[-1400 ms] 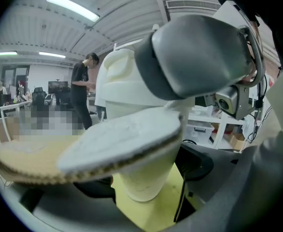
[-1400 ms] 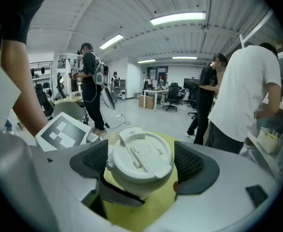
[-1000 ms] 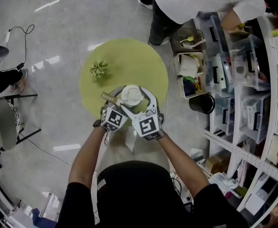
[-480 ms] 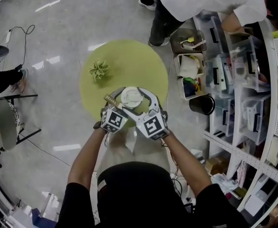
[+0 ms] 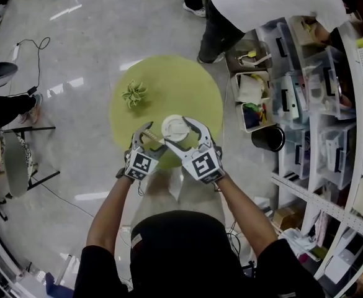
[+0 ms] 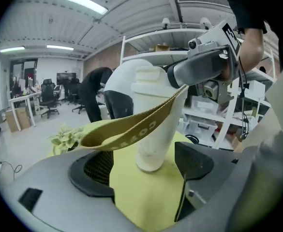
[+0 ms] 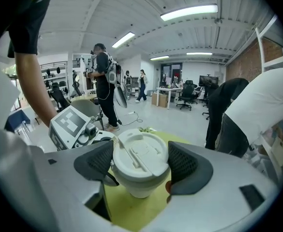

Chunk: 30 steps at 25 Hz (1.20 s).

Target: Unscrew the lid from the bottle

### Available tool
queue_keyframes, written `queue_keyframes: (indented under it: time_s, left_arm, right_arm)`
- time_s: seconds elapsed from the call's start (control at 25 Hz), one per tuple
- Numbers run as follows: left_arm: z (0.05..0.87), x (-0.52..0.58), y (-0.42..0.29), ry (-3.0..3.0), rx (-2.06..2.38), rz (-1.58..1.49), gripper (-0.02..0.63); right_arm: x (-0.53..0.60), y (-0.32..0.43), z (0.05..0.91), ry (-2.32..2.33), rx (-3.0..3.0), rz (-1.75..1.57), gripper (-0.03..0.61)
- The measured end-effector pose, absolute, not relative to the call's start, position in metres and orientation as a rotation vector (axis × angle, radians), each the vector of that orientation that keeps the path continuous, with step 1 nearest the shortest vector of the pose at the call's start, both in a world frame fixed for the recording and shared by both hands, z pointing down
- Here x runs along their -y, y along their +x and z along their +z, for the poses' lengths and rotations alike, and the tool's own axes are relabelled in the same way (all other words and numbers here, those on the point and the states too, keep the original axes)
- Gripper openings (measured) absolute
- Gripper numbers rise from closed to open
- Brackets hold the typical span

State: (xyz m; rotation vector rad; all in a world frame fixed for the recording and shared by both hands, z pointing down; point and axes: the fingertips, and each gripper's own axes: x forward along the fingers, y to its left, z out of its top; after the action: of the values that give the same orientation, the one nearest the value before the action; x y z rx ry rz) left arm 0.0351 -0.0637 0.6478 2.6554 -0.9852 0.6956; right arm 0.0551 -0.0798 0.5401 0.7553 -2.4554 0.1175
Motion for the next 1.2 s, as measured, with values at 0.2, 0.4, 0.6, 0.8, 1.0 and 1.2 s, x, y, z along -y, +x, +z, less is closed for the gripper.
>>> queue_keyframes:
  time_s: [0.2, 0.4, 0.6, 0.8, 1.0, 1.2]
  left_arm:
    - [0.628, 0.051, 0.006, 2.637, 1.052, 0.692, 0.4]
    - [0.578, 0.034, -0.016, 2.629, 1.173, 0.607, 0.4]
    - [0.512, 0.02, -0.05, 2.59, 1.354, 0.485, 0.392]
    - [0.461, 0.009, -0.101, 2.47, 1.546, 0.339, 0.322]
    - [0.435, 0.003, -0.133, 2.425, 1.682, 0.292, 0.216]
    - [0.42, 0.005, -0.138, 2.41, 1.746, 0.31, 0.1]
  right_arm:
    - [0.08, 0.055, 0.524, 0.784, 2.467, 0.106, 0.351]
    - [0.076, 0.063, 0.498, 0.852, 2.487, 0.114, 0.351]
    - [0.069, 0.076, 0.475, 0.935, 2.488, 0.148, 0.351]
    - [0.064, 0.075, 0.438, 1.036, 2.506, 0.217, 0.351]
    - [0.062, 0.085, 0.416, 1.11, 2.494, 0.208, 0.351]
    - [0.062, 0.101, 0.397, 1.183, 2.537, 0.22, 0.35]
